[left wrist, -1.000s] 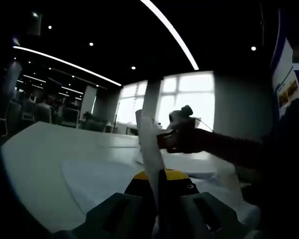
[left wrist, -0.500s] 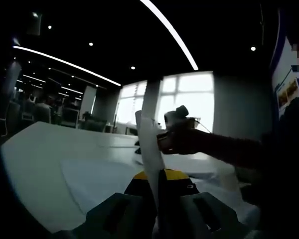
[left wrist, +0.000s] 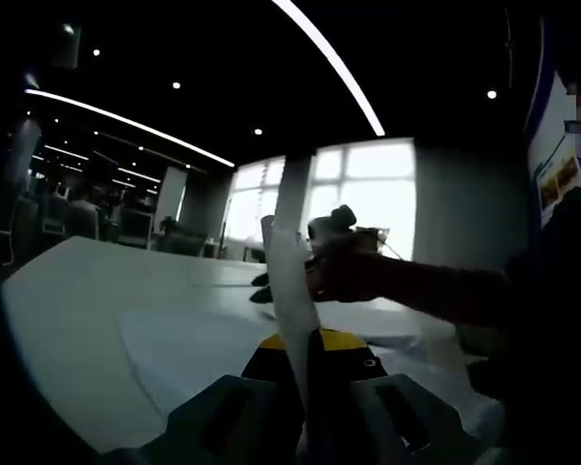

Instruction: Organize the stack of printing papers by aligning and flattening the scattered papers on the table

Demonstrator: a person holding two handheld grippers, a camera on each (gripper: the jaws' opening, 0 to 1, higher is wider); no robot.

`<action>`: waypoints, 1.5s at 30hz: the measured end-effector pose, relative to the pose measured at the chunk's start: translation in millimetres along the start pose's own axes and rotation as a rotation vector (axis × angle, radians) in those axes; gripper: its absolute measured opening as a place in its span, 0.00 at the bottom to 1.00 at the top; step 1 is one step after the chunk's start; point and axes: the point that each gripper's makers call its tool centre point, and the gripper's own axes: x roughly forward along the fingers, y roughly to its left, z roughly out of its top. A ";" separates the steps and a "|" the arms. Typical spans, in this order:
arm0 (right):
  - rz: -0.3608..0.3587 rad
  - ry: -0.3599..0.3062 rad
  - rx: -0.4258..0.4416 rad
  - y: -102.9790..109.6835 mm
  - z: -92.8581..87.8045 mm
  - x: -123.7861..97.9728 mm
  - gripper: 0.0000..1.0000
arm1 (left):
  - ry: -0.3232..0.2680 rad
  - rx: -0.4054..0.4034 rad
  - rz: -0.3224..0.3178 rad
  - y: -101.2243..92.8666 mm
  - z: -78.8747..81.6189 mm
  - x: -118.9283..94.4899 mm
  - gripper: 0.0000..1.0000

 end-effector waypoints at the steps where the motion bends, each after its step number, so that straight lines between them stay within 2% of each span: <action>1: 0.000 0.001 0.000 1.6 0.0 0.7 0.63 | 0.000 0.000 0.000 0.0 0.0 0.0 0.06; 19: 0.024 0.006 0.012 8.1 -6.0 18.4 0.63 | 0.001 -0.006 0.004 -1.9 0.2 0.3 0.06; 32: 0.038 0.007 0.032 -2.6 -6.0 35.8 0.64 | 0.002 -0.010 0.001 -5.0 0.0 0.2 0.06; 45: 0.050 0.002 0.040 -5.0 -5.6 53.5 0.65 | 0.007 -0.011 -0.007 0.9 0.3 -0.9 0.06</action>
